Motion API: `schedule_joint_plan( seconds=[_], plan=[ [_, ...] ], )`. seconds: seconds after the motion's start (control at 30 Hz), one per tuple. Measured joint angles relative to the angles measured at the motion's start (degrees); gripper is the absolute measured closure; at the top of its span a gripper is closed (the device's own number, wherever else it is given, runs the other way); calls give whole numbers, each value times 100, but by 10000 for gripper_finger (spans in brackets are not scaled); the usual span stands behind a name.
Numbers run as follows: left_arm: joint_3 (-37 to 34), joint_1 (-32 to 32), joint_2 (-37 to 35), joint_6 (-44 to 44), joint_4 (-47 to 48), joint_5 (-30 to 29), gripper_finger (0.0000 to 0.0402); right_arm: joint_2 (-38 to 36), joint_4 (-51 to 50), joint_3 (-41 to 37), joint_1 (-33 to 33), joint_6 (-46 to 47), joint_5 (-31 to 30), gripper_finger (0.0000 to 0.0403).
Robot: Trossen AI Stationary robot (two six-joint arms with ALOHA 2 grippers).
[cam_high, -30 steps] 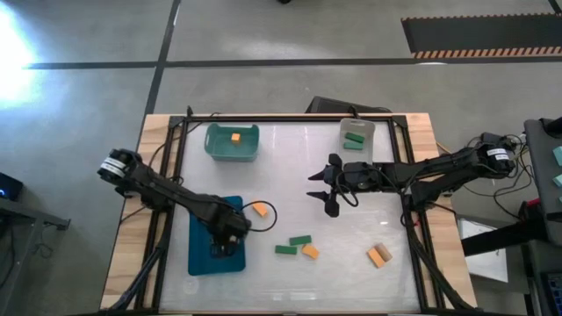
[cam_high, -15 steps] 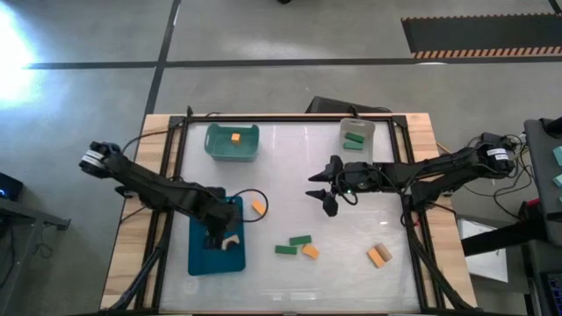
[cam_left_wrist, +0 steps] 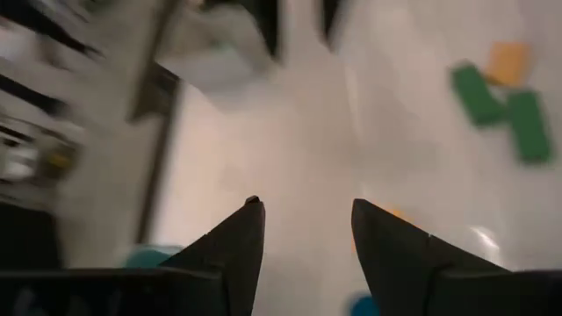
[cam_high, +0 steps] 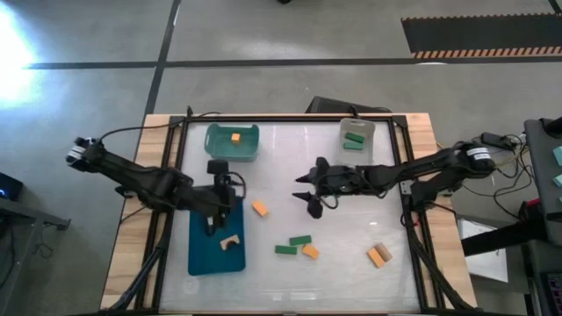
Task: Sort & place blocks by color
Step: Put the yellow block into the green bin
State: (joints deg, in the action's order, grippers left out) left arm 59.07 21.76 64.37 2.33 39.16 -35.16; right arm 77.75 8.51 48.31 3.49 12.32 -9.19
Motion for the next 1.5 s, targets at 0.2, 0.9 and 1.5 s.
schedule_joint_plan(
  seconds=[0.2, 0.9, 1.5],
  plan=[
    [-64, -1, -353, 561, -469, -795, 245, 889, 168, 570, 0, -336, -12, 179],
    [-138, 0, -554, 561, -420, -979, 245, 3599, 364, 2502, 393, -190, -931, 179],
    [-140, 0, -548, 556, -454, -976, 245, 4236, -121, 2741, 461, 459, -841, 179]
  ],
)
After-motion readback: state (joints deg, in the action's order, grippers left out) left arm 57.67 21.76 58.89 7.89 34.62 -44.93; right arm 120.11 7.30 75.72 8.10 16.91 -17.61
